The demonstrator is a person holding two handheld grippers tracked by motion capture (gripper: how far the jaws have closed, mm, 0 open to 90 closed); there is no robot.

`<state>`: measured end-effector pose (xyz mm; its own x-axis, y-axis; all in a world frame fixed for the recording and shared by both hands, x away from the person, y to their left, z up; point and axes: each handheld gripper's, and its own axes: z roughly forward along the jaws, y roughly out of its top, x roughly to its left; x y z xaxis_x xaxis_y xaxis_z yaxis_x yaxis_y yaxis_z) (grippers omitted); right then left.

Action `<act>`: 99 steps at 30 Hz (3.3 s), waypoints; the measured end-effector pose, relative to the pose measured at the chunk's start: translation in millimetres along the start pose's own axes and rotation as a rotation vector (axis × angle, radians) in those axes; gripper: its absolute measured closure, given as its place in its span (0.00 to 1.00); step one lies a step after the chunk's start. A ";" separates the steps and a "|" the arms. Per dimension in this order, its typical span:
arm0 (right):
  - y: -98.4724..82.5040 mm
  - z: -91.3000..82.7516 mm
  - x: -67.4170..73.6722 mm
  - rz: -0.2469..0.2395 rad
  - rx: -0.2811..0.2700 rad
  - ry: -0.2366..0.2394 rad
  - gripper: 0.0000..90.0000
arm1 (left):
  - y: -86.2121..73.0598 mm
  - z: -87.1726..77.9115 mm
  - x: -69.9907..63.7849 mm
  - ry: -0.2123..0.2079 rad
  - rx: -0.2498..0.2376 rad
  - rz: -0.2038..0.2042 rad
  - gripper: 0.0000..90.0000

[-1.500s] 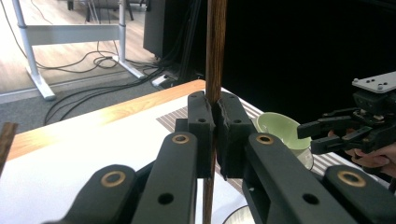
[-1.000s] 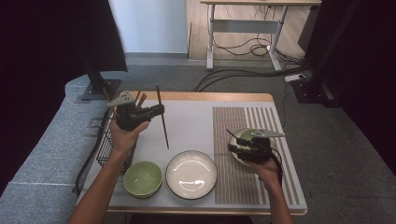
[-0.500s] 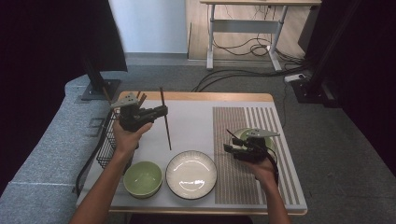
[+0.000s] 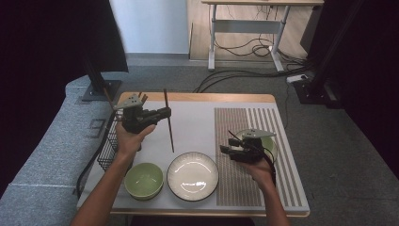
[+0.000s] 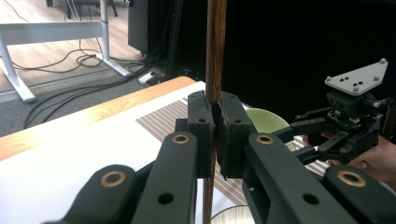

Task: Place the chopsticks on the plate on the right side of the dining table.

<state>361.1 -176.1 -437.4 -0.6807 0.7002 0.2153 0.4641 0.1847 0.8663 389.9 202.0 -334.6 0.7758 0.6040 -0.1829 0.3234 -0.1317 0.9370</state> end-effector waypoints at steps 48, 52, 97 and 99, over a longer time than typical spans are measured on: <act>12.2 25.7 19.5 -0.054 0.021 0.038 0.53 | -10.5 18.6 -5.2 -0.024 0.043 0.005 0.94; 14.2 32.1 24.0 -0.062 0.025 0.054 0.53 | -11.0 19.1 -5.5 -0.024 0.050 0.009 0.94; 25.4 46.9 35.2 -0.073 0.006 0.071 0.54 | -10.1 33.3 -15.2 -0.041 0.077 0.019 0.94; 25.5 46.9 35.7 -0.074 0.005 0.072 0.54 | -9.8 33.5 -15.6 -0.041 0.078 0.019 0.94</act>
<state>375.2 -114.1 -428.8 -0.7520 0.6332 0.1830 0.4138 0.2375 0.8788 392.8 167.6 -350.9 0.8031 0.5685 -0.1785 0.3483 -0.2048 0.9148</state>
